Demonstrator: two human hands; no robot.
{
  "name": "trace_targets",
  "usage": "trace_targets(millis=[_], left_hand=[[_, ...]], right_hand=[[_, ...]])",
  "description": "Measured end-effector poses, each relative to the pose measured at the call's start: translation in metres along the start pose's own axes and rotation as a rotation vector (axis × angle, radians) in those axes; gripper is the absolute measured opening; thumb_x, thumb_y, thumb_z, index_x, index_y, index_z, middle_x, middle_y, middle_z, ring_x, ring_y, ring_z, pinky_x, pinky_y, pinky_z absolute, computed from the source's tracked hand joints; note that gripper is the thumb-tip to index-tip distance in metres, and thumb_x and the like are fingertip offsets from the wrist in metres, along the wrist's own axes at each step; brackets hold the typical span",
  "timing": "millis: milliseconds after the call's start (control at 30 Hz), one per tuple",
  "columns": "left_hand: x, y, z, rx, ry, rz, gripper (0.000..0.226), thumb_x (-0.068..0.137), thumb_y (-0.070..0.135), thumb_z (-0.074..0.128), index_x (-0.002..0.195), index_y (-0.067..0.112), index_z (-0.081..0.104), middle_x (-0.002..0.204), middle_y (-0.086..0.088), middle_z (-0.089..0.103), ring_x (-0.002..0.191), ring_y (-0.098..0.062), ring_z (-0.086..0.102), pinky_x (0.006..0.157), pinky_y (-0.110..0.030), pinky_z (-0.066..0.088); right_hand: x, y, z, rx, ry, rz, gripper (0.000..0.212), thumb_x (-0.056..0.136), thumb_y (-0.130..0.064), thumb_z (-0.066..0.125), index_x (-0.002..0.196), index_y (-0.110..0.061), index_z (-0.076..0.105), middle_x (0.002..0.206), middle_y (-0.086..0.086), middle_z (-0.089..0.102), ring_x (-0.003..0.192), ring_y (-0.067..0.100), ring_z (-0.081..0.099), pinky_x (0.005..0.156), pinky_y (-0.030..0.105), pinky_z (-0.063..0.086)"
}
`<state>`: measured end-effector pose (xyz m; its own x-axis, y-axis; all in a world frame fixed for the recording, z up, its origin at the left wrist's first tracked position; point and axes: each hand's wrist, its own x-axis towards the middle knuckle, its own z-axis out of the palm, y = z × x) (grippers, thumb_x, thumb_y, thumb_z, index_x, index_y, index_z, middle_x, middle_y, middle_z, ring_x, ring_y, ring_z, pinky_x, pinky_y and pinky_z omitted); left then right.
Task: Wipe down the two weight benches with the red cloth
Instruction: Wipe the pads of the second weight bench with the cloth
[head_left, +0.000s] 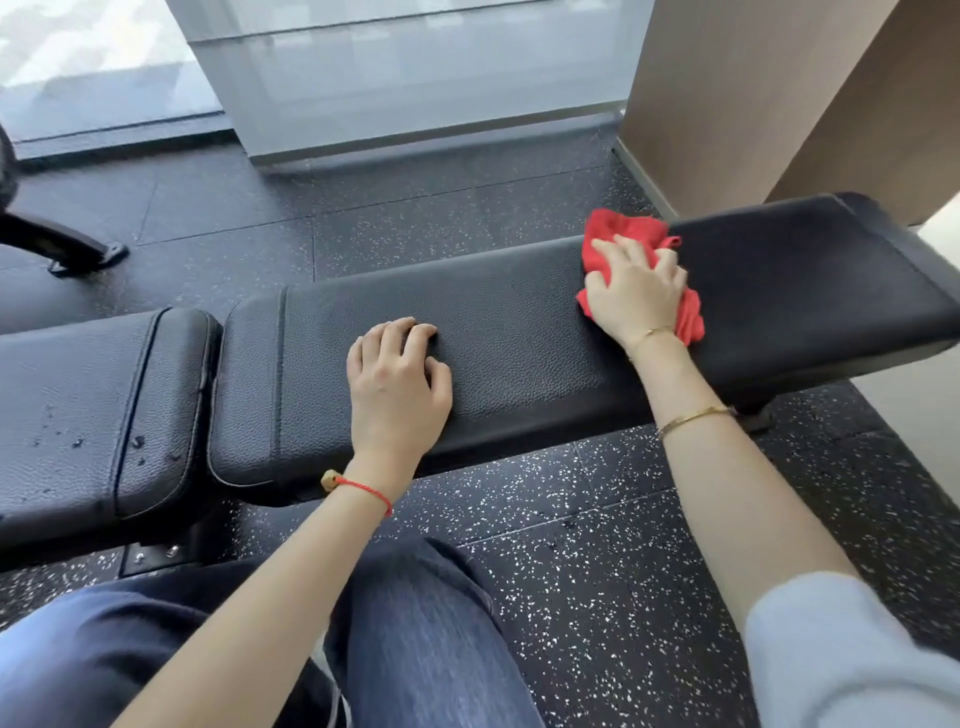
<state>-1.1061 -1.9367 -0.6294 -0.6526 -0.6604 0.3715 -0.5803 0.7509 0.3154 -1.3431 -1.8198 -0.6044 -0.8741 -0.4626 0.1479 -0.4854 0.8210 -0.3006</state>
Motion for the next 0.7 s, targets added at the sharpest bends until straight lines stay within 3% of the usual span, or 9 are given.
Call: trace_targets(millis=[167, 267, 467, 600, 700], left_hand=[[0.001, -0.001, 0.0, -0.023, 0.002, 0.0, 0.034, 0.087, 0.021, 0.054, 0.118, 0.016, 0.064, 0.127, -0.004, 0.061, 0.123, -0.028, 0.05, 0.11, -0.045, 0.035], [0.0, -0.002, -0.001, -0.037, 0.005, 0.01, 0.033, 0.088, 0.02, 0.055, 0.119, 0.016, 0.065, 0.127, -0.003, 0.061, 0.124, -0.028, 0.05, 0.11, -0.045, 0.035], [-0.002, -0.003, -0.001, -0.037, -0.005, 0.015, 0.034, 0.091, 0.021, 0.053, 0.123, 0.015, 0.063, 0.13, -0.004, 0.06, 0.126, -0.028, 0.049, 0.113, -0.046, 0.034], [-0.002, 0.0, 0.0, -0.019, -0.002, 0.005, 0.034, 0.091, 0.019, 0.052, 0.123, 0.013, 0.063, 0.131, -0.006, 0.059, 0.127, -0.029, 0.049, 0.113, -0.047, 0.033], [-0.002, 0.002, 0.0, -0.017, 0.006, 0.001, 0.034, 0.09, 0.019, 0.052, 0.122, 0.013, 0.063, 0.13, -0.006, 0.06, 0.126, -0.029, 0.049, 0.112, -0.047, 0.034]], right_hand=[[-0.068, -0.04, 0.009, -0.011, -0.095, -0.438, 0.051, 0.086, -0.038, 0.045, 0.137, -0.04, 0.05, 0.147, -0.016, 0.044, 0.124, 0.027, 0.039, 0.107, 0.038, 0.026], [-0.092, -0.02, 0.002, 0.032, -0.074, -0.523, 0.054, 0.082, -0.04, 0.04, 0.134, -0.042, 0.051, 0.144, -0.02, 0.047, 0.121, 0.023, 0.041, 0.106, 0.037, 0.027], [-0.041, 0.048, -0.012, 0.0, 0.044, -0.21, 0.05, 0.085, -0.038, 0.043, 0.133, -0.041, 0.053, 0.145, -0.017, 0.047, 0.123, 0.028, 0.041, 0.105, 0.036, 0.027], [0.006, 0.043, -0.008, -0.005, 0.041, 0.01, 0.044, 0.092, -0.035, 0.046, 0.135, -0.036, 0.053, 0.149, -0.011, 0.043, 0.129, 0.035, 0.035, 0.108, 0.041, 0.024], [0.001, 0.01, 0.0, -0.016, -0.002, -0.062, 0.046, 0.091, -0.035, 0.046, 0.137, -0.037, 0.05, 0.15, -0.01, 0.041, 0.128, 0.033, 0.036, 0.109, 0.041, 0.025]])
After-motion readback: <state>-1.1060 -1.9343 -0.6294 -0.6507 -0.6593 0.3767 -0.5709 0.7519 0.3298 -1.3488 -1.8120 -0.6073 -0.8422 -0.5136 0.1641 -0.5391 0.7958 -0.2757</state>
